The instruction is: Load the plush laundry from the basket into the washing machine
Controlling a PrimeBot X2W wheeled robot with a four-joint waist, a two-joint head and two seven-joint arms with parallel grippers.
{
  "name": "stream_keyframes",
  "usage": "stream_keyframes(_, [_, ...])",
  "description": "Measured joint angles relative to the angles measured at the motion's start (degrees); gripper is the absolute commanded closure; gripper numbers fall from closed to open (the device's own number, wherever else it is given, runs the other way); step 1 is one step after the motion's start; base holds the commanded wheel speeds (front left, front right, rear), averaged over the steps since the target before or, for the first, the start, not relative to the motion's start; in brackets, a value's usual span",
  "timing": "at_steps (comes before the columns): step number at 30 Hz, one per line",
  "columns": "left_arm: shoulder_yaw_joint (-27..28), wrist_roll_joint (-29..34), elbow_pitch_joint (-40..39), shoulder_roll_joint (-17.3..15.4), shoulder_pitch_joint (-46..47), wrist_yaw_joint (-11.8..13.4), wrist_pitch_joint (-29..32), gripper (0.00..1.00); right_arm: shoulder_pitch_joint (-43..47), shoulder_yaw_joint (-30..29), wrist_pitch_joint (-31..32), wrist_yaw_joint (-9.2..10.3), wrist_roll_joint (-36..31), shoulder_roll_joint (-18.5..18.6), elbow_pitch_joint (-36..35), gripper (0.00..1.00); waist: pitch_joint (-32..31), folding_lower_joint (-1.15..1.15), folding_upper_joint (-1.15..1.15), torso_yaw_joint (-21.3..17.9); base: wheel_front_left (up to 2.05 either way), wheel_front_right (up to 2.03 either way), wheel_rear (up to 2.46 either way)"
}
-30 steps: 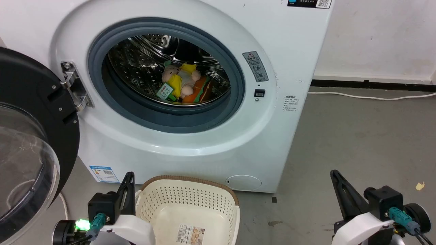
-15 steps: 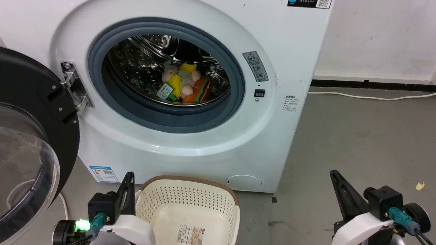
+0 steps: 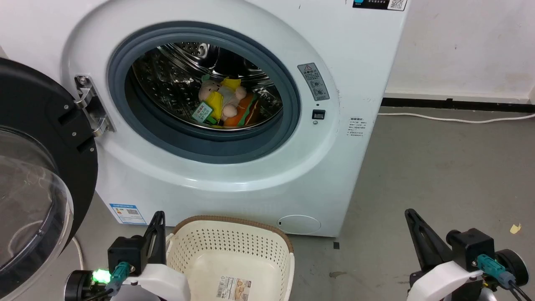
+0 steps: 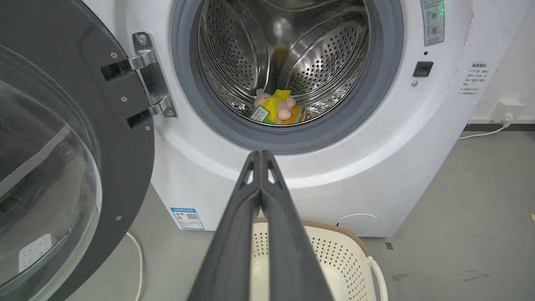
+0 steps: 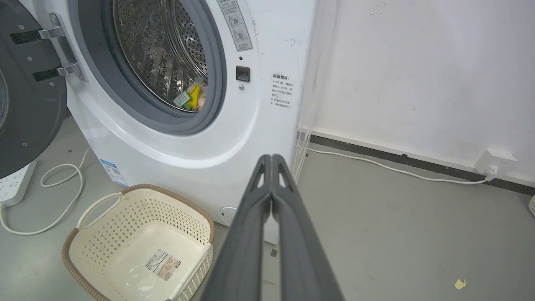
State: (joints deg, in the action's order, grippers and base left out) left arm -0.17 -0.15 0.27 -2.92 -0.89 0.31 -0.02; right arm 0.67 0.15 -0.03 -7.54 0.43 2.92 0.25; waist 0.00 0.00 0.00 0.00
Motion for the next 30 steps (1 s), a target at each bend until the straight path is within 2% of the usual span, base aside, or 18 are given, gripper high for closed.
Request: stream_keyframes(30, [0.0, 0.0, 0.0, 0.0, 0.0, 0.0, 0.0, 1.0, 0.0, 0.0, 0.0, 0.0, 0.0, 0.0, 0.0, 1.0, 0.0, 0.0, 0.0, 0.0, 0.0, 0.0, 0.0])
